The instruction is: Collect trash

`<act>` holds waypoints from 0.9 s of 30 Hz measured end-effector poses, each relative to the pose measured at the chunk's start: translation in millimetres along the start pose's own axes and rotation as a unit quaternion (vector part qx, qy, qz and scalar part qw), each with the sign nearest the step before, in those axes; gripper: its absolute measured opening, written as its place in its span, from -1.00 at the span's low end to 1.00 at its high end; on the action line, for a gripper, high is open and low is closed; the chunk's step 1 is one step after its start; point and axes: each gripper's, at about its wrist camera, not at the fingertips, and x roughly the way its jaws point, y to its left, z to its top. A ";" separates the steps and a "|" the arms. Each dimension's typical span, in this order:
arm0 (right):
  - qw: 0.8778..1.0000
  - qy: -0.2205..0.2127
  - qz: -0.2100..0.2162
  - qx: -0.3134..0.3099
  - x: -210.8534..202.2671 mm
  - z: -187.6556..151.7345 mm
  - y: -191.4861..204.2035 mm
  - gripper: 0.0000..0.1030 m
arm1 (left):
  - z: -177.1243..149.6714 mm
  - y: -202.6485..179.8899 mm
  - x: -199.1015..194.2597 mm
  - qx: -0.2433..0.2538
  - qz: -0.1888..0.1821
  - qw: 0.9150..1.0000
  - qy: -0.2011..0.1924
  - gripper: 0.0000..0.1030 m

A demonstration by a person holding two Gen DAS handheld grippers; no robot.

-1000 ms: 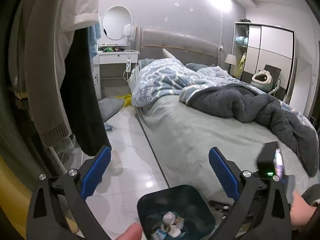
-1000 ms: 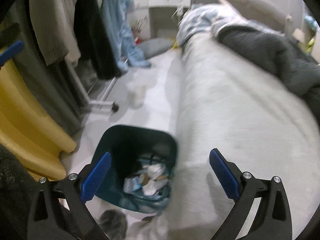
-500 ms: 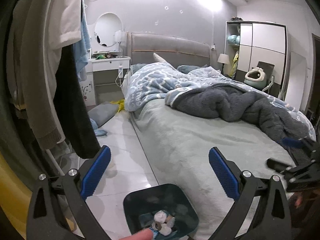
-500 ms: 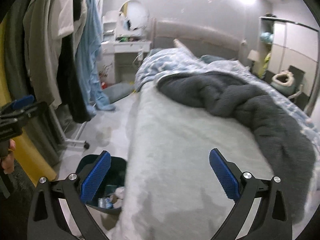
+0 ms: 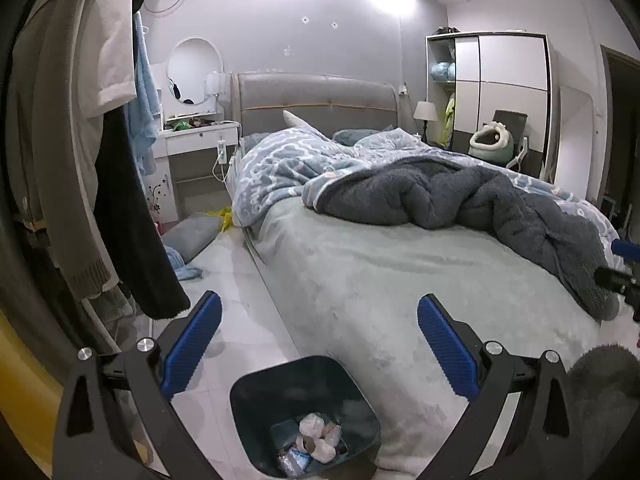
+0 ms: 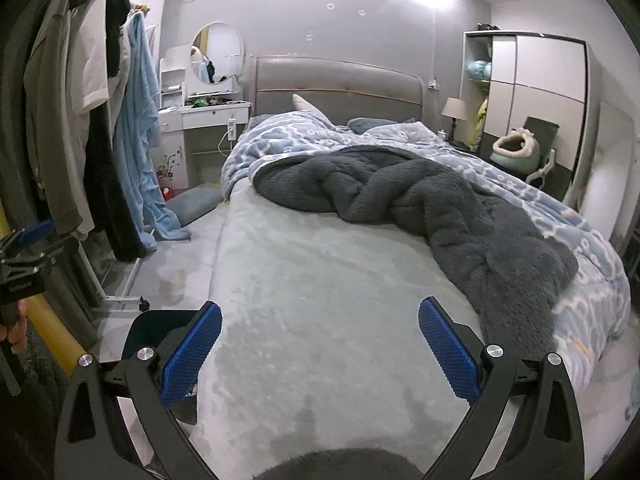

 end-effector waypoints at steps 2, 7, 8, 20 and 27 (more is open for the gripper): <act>1.000 -0.003 0.001 0.009 -4.3 -1.3 -4.3 0.93 | -1.9 -2.9 -2.6 0.003 -0.001 1.000 0.001 0.94; 1.000 -0.013 0.024 0.010 -3.6 1.0 1.4 0.93 | -2.4 -6.4 -9.8 0.009 0.001 1.000 -0.010 0.94; 0.999 -0.012 0.030 0.008 -0.9 0.9 3.2 0.93 | -2.6 -6.6 -10.5 0.008 0.000 1.000 -0.011 0.94; 0.999 -0.021 0.045 0.006 -5.4 -8.8 -0.9 0.93 | -4.1 -8.0 -8.6 0.010 0.009 1.000 -0.005 0.94; 0.999 -0.021 0.042 0.002 -6.5 -10.4 0.6 0.93 | -3.1 -4.7 -9.3 0.001 0.009 1.000 -0.007 0.94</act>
